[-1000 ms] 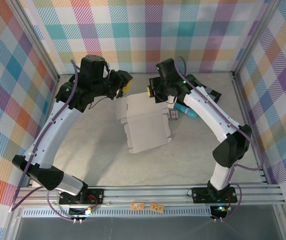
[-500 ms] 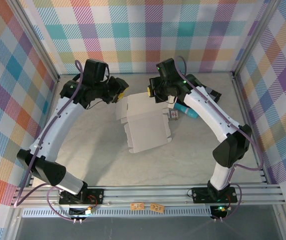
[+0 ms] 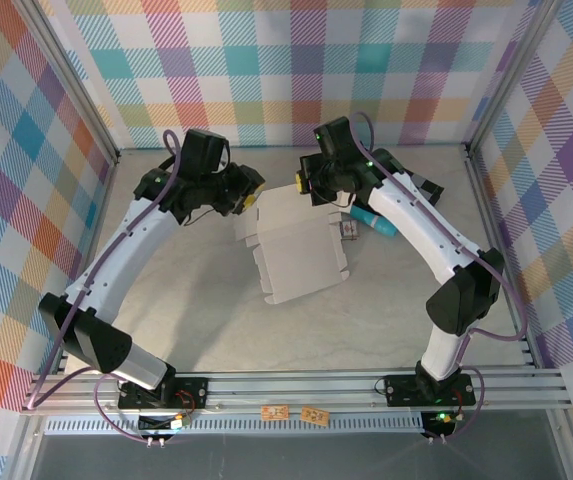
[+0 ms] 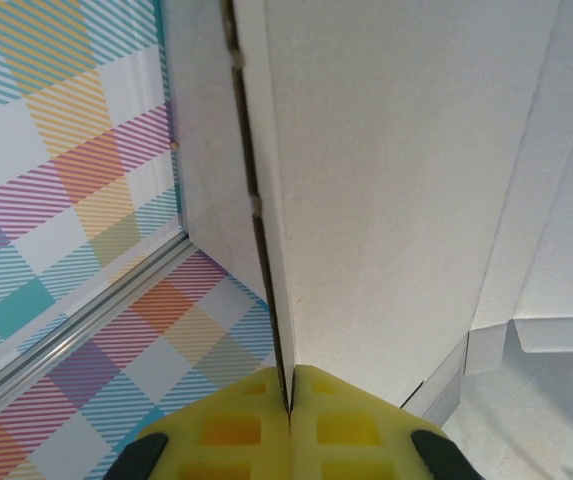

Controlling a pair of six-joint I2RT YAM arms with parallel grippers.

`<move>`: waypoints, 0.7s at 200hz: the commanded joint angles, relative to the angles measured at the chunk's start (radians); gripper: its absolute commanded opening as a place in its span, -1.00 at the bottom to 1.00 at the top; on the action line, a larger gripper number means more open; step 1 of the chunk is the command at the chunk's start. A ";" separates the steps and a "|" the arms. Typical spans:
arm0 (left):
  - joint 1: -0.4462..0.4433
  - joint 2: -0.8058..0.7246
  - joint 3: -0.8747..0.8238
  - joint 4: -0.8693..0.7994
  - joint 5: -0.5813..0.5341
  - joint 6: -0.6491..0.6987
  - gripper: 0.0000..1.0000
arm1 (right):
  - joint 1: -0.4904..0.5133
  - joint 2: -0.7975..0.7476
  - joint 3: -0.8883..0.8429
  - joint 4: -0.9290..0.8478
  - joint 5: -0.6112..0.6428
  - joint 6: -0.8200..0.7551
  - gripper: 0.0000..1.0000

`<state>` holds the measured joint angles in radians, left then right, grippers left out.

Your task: Fold the paper box

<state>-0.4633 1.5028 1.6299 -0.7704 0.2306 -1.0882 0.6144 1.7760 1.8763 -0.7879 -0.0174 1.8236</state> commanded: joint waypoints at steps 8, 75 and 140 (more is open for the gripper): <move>-0.009 -0.032 -0.059 0.126 -0.031 -0.134 -0.25 | 0.010 -0.030 -0.024 0.052 -0.015 -0.009 -1.00; -0.015 -0.055 -0.040 0.131 -0.041 -0.278 -0.28 | 0.023 -0.058 -0.100 0.113 0.025 -0.024 -1.00; 0.014 -0.096 -0.009 -0.017 -0.130 -0.238 -0.32 | 0.024 -0.061 -0.125 0.149 0.039 -0.026 -1.00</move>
<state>-0.4690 1.4364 1.6012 -0.7506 0.1318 -1.3430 0.6323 1.7378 1.7462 -0.6674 0.0189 1.8172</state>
